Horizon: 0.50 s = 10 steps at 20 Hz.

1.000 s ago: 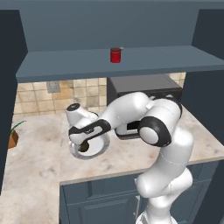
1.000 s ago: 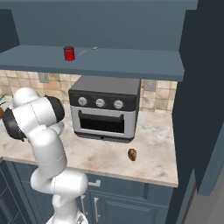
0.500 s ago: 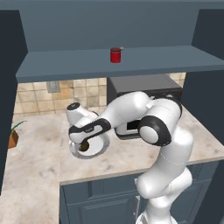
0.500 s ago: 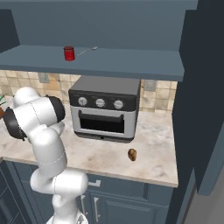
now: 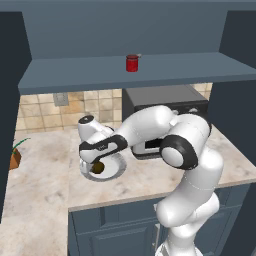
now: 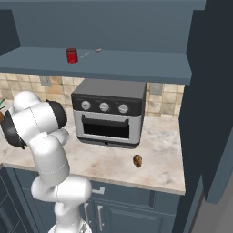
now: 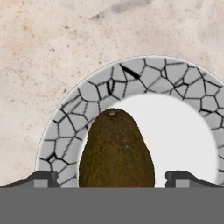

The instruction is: Pick the avocado and bread from the counter and place them on the plate. Then pick the jam from the cabinet and place it next to the plate. Lastly close the cabinet door.

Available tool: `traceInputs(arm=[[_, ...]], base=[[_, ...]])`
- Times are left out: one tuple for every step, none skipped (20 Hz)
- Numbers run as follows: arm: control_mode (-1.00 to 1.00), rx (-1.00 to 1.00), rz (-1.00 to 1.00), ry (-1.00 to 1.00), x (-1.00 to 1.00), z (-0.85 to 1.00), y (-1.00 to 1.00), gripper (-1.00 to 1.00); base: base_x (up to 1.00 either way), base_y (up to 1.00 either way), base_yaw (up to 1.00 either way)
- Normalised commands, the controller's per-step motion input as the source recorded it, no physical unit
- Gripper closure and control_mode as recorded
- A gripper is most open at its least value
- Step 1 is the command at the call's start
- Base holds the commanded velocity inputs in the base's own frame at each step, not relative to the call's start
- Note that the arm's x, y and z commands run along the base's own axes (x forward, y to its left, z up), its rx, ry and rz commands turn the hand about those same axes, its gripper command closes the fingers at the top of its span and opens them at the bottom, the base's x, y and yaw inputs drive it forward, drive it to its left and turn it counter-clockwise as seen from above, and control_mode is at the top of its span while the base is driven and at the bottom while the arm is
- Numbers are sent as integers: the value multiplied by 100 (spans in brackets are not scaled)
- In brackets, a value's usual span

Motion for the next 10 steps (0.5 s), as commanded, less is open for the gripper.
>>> traceInputs(arm=[[-100, 11, 0, 0, -14, 15, -11, -100], [-100, 13, 0, -1, -15, 17, -10, -100], [-100, 16, 0, -4, -18, 24, -11, -100], [-100, 16, 0, -6, -22, 24, -17, -100], [-100, 15, 0, -7, -25, 24, -20, -100], [-100, 13, 0, -6, -29, 20, -21, -100], [-100, 11, 0, -9, -33, 20, -21, -100], [-100, 11, 0, -11, -36, 17, -22, -100], [-100, 10, 0, -12, -39, 12, -23, -100], [-100, 8, -1, -15, -41, 12, -25, -100]], base=[[0, 0, 0], [0, 0, 0], [0, 0, 0], [0, 0, 0], [0, 0, 0], [0, 0, 0], [0, 0, 0], [0, 0, 0], [0, 0, 0], [0, 0, 0]])
